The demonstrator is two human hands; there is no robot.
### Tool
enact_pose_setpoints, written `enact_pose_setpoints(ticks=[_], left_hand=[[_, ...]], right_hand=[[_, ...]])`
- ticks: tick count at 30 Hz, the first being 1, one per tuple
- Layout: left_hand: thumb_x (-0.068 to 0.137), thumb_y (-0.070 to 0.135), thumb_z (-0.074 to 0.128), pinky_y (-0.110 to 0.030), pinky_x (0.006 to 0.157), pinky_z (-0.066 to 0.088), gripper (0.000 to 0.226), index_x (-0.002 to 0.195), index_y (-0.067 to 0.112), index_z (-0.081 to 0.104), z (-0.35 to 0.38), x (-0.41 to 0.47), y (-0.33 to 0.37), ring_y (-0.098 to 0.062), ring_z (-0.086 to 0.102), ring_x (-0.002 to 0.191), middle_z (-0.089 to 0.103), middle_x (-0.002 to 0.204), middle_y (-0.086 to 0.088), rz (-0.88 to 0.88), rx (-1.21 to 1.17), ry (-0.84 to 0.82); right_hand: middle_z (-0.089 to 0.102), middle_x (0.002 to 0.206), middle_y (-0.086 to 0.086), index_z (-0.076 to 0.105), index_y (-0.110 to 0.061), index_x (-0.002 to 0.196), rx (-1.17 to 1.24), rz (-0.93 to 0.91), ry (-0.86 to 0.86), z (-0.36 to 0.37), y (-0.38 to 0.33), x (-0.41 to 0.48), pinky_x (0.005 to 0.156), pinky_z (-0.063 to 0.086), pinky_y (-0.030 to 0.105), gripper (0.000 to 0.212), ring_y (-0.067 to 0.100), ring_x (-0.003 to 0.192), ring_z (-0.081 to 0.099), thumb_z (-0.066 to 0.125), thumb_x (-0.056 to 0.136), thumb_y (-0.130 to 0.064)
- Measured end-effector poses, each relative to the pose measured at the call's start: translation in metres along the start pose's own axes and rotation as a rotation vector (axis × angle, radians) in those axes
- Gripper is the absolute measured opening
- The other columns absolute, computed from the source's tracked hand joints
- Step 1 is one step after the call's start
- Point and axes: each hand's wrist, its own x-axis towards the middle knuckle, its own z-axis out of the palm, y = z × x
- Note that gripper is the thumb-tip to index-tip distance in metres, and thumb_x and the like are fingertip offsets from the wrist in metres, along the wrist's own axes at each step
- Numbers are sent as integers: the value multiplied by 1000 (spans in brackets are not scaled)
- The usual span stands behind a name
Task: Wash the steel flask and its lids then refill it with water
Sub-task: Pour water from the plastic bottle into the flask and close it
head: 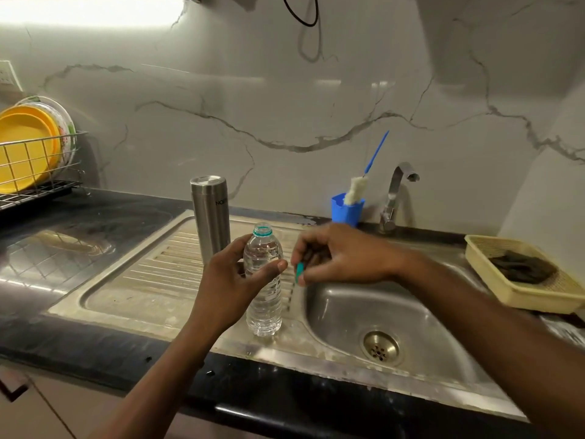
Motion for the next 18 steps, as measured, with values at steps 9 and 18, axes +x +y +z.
enact_pose_setpoints(ticks=[9,18], left_hand=[[81,48,80,-16,82,60,45,123,37,66,0,-3,2,1,75,99,77,109,18,27,27,5],[83,54,80,-13,77,59,55,131,35,61,-1,-2,4,4,73,99,73,112,20,-26,116,7]], right_hand=[[73,92,-10,72,-28,91,47,173,134,100,54,-23,79,59,35,26,8,87,67,90,75,-38],[74,92,-11,74,-29,93,0,176,70,103,60,-24,82,59,37,31,6,89,68,88,73,-48]])
